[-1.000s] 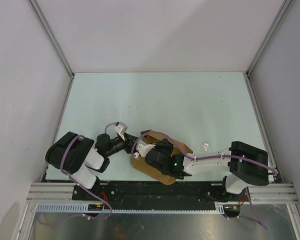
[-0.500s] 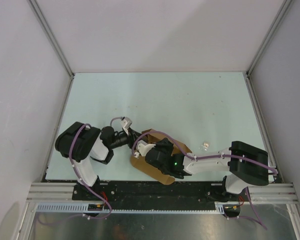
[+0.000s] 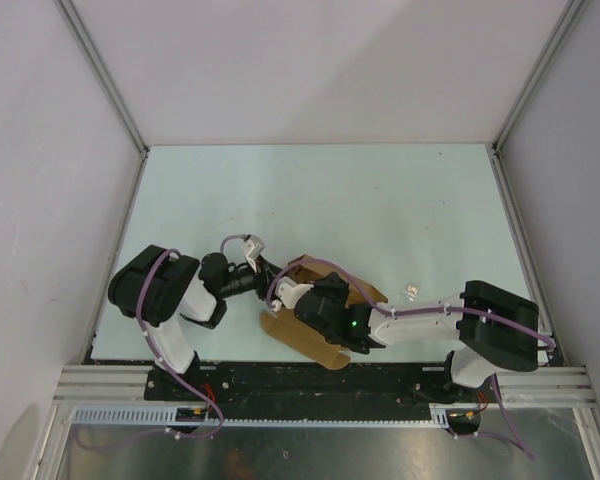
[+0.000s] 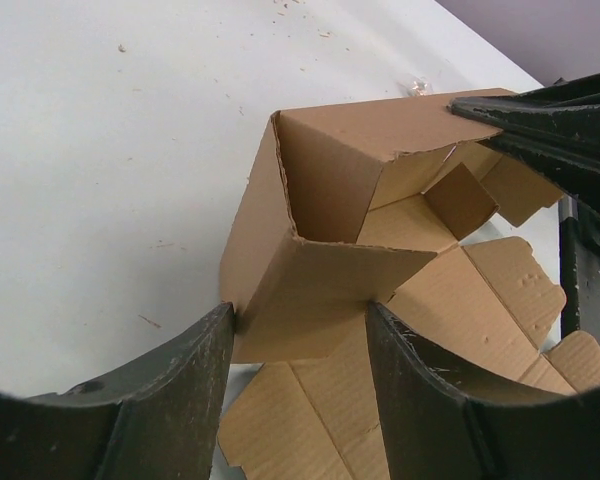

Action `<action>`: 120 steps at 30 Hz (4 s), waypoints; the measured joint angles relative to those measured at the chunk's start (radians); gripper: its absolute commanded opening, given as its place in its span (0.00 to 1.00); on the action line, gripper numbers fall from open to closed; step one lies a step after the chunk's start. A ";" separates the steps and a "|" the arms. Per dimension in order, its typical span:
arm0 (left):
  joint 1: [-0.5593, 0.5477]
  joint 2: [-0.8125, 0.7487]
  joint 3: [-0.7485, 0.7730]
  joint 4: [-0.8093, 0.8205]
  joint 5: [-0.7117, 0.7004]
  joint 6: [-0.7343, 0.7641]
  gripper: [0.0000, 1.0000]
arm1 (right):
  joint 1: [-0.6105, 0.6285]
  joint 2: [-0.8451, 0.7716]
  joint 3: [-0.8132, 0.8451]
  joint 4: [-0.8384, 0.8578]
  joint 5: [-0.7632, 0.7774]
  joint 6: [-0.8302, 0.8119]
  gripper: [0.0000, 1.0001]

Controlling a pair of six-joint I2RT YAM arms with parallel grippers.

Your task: Fold the paper box

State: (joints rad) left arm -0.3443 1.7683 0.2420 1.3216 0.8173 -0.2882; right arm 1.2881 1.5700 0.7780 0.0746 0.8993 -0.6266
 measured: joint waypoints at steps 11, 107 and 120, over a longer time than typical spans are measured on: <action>-0.003 0.029 0.027 0.000 0.006 -0.018 0.54 | 0.011 0.005 -0.004 0.013 -0.001 -0.003 0.09; -0.391 -0.030 -0.040 -0.002 -0.837 0.087 0.40 | 0.034 -0.040 -0.011 -0.027 -0.131 0.192 0.29; -0.526 -0.030 -0.031 -0.004 -1.045 0.115 0.38 | 0.032 -0.042 -0.011 -0.029 -0.137 0.209 0.29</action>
State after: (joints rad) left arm -0.8703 1.7382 0.2115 1.3178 -0.2279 -0.1730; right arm 1.3197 1.5276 0.7670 0.0456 0.7620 -0.4175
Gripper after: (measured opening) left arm 0.392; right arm 0.292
